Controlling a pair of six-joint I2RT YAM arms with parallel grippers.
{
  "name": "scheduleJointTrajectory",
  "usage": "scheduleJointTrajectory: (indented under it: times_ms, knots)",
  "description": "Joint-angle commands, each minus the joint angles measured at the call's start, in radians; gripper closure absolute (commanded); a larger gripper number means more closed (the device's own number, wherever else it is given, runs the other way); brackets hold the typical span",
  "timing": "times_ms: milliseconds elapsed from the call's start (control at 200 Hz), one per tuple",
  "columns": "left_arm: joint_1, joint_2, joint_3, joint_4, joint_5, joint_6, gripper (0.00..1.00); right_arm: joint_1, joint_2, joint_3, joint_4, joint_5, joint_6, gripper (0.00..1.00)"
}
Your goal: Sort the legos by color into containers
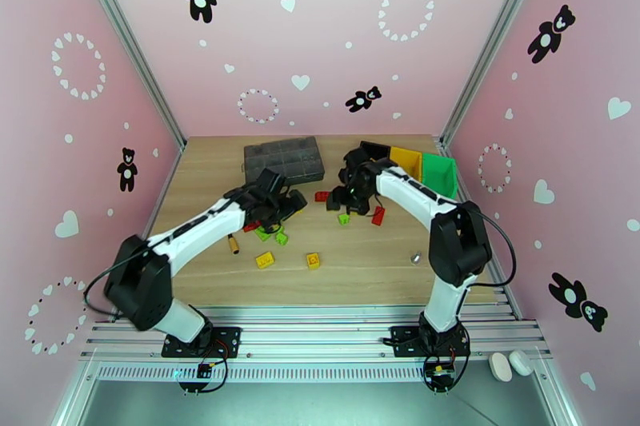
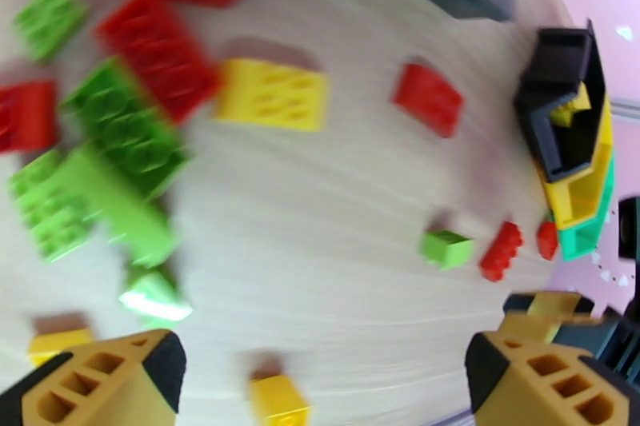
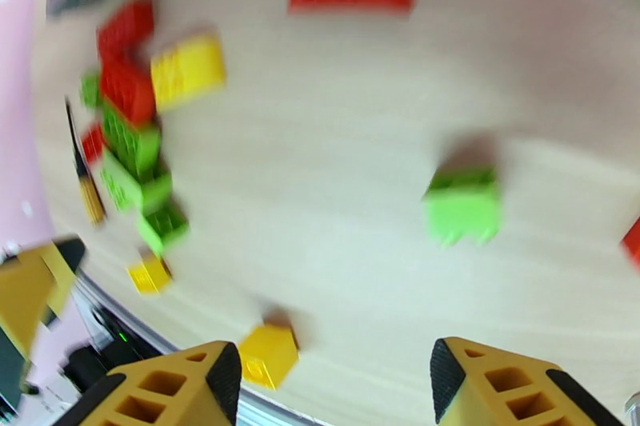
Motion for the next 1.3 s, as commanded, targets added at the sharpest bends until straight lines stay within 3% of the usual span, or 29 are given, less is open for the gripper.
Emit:
scheduleJointTrajectory:
  times_ms: [0, 240, 420, 651, 871, 961, 1191, 1296]
  knots:
    - [0.001, -0.088, -0.084, -0.046, -0.06, -0.045, 0.02, 0.08, -0.063, -0.044, -0.04, 0.035, -0.02, 0.32]
    - [0.004, -0.283, -0.274, -0.073, -0.064, -0.116, 0.01, 0.273, -0.057, -0.1, -0.04, 0.098, 0.028, 0.31]
    - [0.003, -0.418, -0.402, -0.071, -0.054, -0.178, 0.02, 0.363, 0.022, -0.083, -0.041, 0.152, 0.067, 0.31]
    - [0.003, -0.491, -0.472, -0.068, -0.023, -0.204, 0.02, 0.404, 0.16, -0.008, -0.084, 0.222, 0.07, 0.34]
    - [0.004, -0.471, -0.474, -0.051, -0.008, -0.201, 0.01, 0.406, 0.19, 0.016, -0.083, 0.237, 0.059, 0.39]
    - [0.004, -0.44, -0.464, -0.033, 0.001, -0.195, 0.01, 0.406, 0.192, 0.023, -0.083, 0.231, 0.052, 0.45]
    - [0.005, -0.304, -0.387, 0.03, 0.034, -0.152, 0.02, 0.38, 0.173, 0.017, -0.078, 0.2, 0.041, 0.74]
    - [0.007, -0.209, -0.325, 0.075, 0.065, -0.122, 0.01, 0.333, 0.141, 0.001, -0.083, 0.19, 0.034, 0.77]
